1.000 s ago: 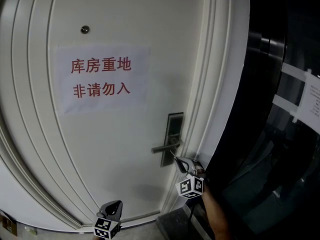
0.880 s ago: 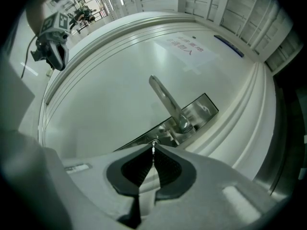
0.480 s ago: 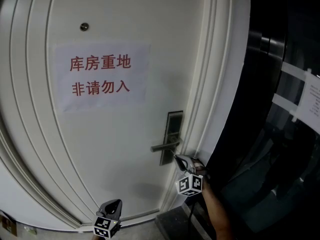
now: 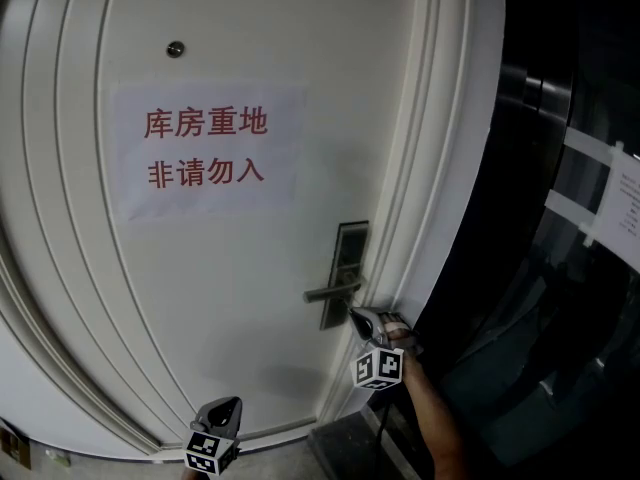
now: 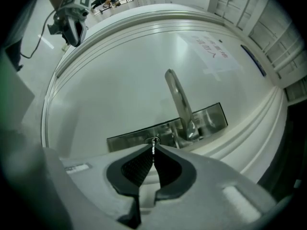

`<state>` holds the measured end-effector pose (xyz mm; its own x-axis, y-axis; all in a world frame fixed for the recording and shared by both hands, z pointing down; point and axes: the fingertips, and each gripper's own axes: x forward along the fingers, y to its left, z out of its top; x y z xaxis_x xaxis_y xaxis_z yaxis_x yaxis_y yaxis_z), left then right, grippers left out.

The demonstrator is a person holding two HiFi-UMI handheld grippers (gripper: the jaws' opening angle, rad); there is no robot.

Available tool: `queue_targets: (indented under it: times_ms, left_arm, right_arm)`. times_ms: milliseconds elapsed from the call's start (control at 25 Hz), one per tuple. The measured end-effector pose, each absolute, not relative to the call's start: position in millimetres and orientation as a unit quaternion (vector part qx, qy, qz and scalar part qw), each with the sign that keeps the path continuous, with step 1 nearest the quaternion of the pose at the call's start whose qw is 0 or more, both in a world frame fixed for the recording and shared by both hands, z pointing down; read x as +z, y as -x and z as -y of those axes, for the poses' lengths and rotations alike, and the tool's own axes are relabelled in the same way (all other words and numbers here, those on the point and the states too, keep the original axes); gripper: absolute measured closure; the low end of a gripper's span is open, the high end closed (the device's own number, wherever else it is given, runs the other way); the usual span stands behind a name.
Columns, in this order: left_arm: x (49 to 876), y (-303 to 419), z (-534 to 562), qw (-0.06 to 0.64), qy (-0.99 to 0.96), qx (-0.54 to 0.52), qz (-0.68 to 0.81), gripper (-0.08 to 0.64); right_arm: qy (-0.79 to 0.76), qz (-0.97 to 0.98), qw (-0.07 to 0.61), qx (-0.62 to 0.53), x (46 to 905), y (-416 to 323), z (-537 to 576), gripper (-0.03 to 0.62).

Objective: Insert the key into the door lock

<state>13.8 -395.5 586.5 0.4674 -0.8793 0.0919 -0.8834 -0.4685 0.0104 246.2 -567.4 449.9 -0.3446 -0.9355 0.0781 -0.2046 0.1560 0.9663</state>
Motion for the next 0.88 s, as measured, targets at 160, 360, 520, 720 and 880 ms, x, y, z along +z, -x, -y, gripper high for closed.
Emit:
queue_targets:
  times_ms: [160,360,520,720,880]
  left_arm:
    - [587.1,-13.3,395.0,0.029,-0.857,0.037,0.514,0.558]
    - [589.8,-15.0,393.6,0.031,-0.858,0.038,0.511,0.558]
    - [591.1,-15.1,391.8,0.033,-0.859,0.039,0.510,0.558]
    - [591.0,-13.8,391.2,0.033,-0.858,0.039,0.510,0.558]
    - [592.2,-12.2,389.9,0.034,-0.858,0.040,0.512,0.558]
  right_arm:
    - [-0.417,0.624,0.408,-0.519,451.1,-244.0,567.2,0.581]
    - [-0.405,0.590,0.435,-0.546,450.0,-241.2,565.3,0.581]
    - [-0.404,0.579,0.440,-0.554,450.9,-240.1,564.8,0.581]
    - [-0.407,0.583,0.439,-0.549,449.2,-238.4,563.9,0.581]
    - [-0.407,0.583,0.441,-0.547,448.7,-238.1,562.8,0.581]
